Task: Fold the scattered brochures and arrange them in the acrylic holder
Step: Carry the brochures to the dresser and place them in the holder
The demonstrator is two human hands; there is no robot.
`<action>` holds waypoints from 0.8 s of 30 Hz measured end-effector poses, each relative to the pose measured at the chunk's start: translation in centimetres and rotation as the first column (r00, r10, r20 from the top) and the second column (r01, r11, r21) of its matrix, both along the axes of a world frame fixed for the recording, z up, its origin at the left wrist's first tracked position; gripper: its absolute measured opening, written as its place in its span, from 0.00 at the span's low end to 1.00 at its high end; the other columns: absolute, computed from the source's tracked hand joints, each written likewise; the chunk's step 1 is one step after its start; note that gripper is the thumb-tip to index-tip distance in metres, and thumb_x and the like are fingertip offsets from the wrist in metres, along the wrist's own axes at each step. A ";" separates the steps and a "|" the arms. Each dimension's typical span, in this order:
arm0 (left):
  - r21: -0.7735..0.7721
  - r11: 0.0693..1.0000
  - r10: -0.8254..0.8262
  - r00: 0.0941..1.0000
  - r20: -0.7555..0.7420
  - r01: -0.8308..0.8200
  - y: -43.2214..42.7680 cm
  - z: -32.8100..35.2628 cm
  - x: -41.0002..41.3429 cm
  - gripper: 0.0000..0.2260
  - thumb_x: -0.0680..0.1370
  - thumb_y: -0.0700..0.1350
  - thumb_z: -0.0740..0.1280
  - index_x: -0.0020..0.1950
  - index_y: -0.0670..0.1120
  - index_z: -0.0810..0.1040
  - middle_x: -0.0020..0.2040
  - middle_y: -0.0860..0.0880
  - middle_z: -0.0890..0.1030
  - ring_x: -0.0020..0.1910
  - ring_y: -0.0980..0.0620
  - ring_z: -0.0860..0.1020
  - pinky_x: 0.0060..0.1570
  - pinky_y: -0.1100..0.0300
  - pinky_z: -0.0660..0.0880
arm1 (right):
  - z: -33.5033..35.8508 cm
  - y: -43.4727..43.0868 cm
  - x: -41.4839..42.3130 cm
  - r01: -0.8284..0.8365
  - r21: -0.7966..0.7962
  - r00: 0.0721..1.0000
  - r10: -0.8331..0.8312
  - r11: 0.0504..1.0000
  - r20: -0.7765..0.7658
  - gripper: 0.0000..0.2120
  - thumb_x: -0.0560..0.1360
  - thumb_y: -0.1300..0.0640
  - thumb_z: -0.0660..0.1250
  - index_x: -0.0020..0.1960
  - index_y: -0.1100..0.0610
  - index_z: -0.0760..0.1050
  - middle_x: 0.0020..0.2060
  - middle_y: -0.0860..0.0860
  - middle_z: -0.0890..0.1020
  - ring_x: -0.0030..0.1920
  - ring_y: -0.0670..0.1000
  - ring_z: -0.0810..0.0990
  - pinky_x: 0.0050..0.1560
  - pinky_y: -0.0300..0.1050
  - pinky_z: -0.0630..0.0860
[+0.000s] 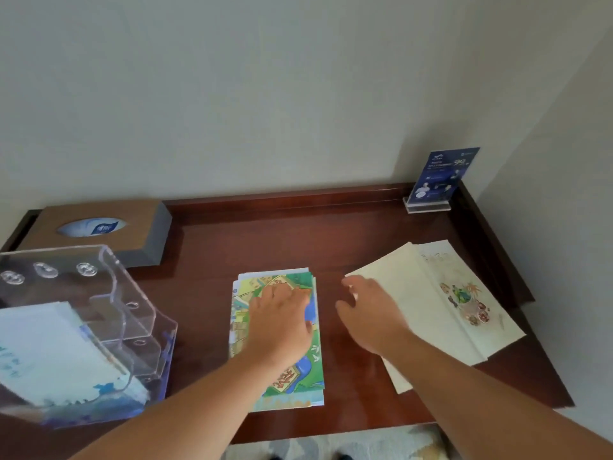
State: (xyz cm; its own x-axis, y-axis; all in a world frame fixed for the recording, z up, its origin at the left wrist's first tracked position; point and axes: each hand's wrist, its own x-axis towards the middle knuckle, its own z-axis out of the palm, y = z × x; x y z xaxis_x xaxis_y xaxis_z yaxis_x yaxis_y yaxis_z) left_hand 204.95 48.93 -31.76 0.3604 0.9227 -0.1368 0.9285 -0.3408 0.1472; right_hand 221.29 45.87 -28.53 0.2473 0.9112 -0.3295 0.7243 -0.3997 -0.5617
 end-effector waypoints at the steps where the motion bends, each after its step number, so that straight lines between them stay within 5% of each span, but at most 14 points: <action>1: -0.020 0.999 -0.034 0.999 0.024 0.034 -0.2 0.4 1.7 0.14 0.76 0.54 0.62 0.62 0.56 0.74 0.60 0.51 0.74 0.62 0.47 0.69 0.60 0.50 0.64 | 0.4 -0.1 1.7 0.028 0.068 0.996 -0.033 0.997 0.078 0.23 0.77 0.52 0.64 0.71 0.50 0.67 0.66 0.52 0.73 0.65 0.54 0.73 0.62 0.49 0.72; 4: -0.133 0.984 -0.096 0.983 0.155 0.117 -1.3 1.3 7.2 0.15 0.77 0.54 0.61 0.63 0.54 0.74 0.59 0.50 0.76 0.61 0.46 0.71 0.62 0.51 0.67 | 1.0 -1.3 6.9 0.150 0.050 0.937 -0.158 0.987 0.312 0.26 0.76 0.50 0.65 0.72 0.51 0.62 0.66 0.53 0.70 0.64 0.56 0.71 0.56 0.52 0.74; 7: -0.331 0.935 -0.033 0.961 0.274 0.127 -1.7 2.2 11.2 0.16 0.78 0.53 0.61 0.65 0.53 0.73 0.63 0.49 0.75 0.63 0.46 0.72 0.62 0.51 0.69 | 0.4 -3.7 10.4 0.217 -0.257 0.874 -0.070 0.942 0.480 0.34 0.74 0.39 0.67 0.72 0.54 0.61 0.67 0.55 0.70 0.63 0.57 0.74 0.53 0.51 0.76; 11: -0.566 0.818 0.124 0.929 0.349 0.103 -1.6 3.2 13.7 0.16 0.77 0.51 0.62 0.63 0.51 0.75 0.62 0.51 0.77 0.58 0.48 0.77 0.54 0.55 0.76 | -1.0 -5.4 12.0 0.158 -0.310 0.902 -0.009 0.938 0.431 0.20 0.79 0.45 0.63 0.67 0.53 0.68 0.58 0.50 0.76 0.54 0.52 0.79 0.48 0.47 0.78; 14: -0.614 0.788 0.219 0.906 0.362 0.055 -1.3 3.7 14.1 0.17 0.76 0.52 0.64 0.63 0.50 0.75 0.61 0.50 0.78 0.52 0.50 0.78 0.50 0.57 0.75 | -0.2 -5.3 11.9 0.061 -0.319 0.934 0.059 0.946 0.353 0.17 0.81 0.51 0.59 0.69 0.52 0.67 0.64 0.52 0.72 0.57 0.53 0.78 0.54 0.49 0.78; 17: -0.626 0.779 0.360 0.847 0.392 -0.042 -1.1 4.5 14.5 0.25 0.77 0.59 0.63 0.71 0.49 0.68 0.65 0.48 0.74 0.59 0.48 0.75 0.55 0.57 0.73 | 1.9 -4.9 11.2 0.012 -0.225 0.956 0.055 0.974 0.288 0.15 0.80 0.55 0.56 0.66 0.52 0.69 0.63 0.53 0.71 0.54 0.56 0.79 0.49 0.48 0.77; 20: -0.763 0.644 0.612 0.634 0.473 -0.053 -0.9 5.7 15.5 0.23 0.77 0.61 0.63 0.66 0.50 0.72 0.61 0.47 0.77 0.57 0.44 0.78 0.53 0.48 0.79 | 4.4 -4.7 9.3 -0.048 -0.030 0.955 0.055 0.998 0.290 0.12 0.79 0.55 0.58 0.62 0.54 0.70 0.55 0.52 0.75 0.50 0.55 0.80 0.44 0.46 0.74; 22: -0.849 0.526 0.767 0.399 0.502 0.058 -0.8 6.4 16.0 0.14 0.78 0.54 0.65 0.60 0.50 0.76 0.56 0.48 0.82 0.52 0.45 0.82 0.46 0.49 0.81 | 5.5 -5.2 7.6 -0.111 0.097 0.947 0.076 0.989 0.314 0.14 0.79 0.54 0.58 0.64 0.53 0.70 0.54 0.51 0.76 0.51 0.53 0.79 0.46 0.46 0.75; 24: -0.861 0.495 0.812 0.290 0.507 0.119 -0.5 6.5 15.6 0.10 0.78 0.43 0.64 0.58 0.51 0.79 0.51 0.49 0.85 0.49 0.47 0.84 0.47 0.51 0.81 | 5.7 -5.7 6.6 -0.176 0.196 0.940 0.106 0.965 0.324 0.16 0.79 0.51 0.57 0.65 0.53 0.70 0.55 0.50 0.76 0.54 0.54 0.76 0.49 0.46 0.76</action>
State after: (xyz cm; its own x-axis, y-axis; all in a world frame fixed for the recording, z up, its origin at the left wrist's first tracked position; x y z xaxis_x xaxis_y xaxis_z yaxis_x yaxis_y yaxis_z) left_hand 220.52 48.46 -25.28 0.3443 0.7066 -0.6183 0.0893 0.6309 0.7707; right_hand 227.92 40.15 -22.86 0.1682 0.9847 -0.0463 0.9151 -0.1734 -0.3640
